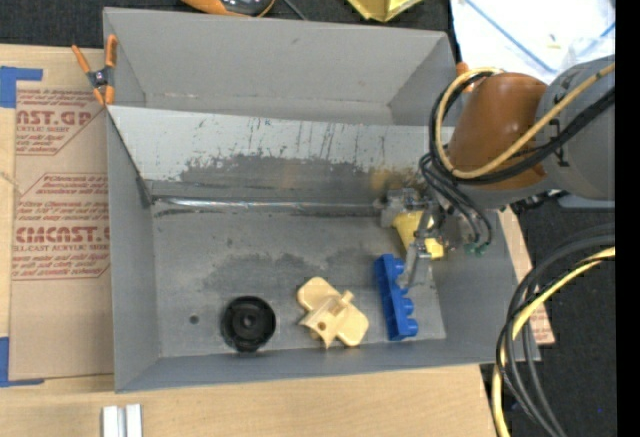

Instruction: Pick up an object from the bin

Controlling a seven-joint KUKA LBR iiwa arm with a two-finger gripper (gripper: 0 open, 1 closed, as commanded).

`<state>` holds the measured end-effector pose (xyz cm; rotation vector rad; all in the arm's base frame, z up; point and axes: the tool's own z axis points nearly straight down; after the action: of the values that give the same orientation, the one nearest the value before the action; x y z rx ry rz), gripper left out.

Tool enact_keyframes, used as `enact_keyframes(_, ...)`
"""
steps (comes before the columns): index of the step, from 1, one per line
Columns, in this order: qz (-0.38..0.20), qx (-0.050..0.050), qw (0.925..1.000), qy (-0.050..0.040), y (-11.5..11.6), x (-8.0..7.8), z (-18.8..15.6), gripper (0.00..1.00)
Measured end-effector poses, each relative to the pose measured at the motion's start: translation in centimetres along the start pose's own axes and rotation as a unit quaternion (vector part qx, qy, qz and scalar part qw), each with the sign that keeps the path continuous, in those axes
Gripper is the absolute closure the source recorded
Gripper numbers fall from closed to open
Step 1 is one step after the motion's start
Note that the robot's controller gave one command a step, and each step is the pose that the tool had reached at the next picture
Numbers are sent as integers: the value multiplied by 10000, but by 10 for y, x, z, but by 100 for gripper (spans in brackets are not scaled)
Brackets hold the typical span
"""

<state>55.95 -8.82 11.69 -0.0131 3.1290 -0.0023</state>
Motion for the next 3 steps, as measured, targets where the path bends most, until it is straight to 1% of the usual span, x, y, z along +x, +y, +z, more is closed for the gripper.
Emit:
enact_keyframes(1, -121, -11, 9999, 68, 20, -4, 47, 0)
enact_keyframes(2, -25, 1, 10000, -15, 8, -14, 45, 0)
enact_keyframes(3, -473, -50, 9989, 53, -17, -30, 46, 0)
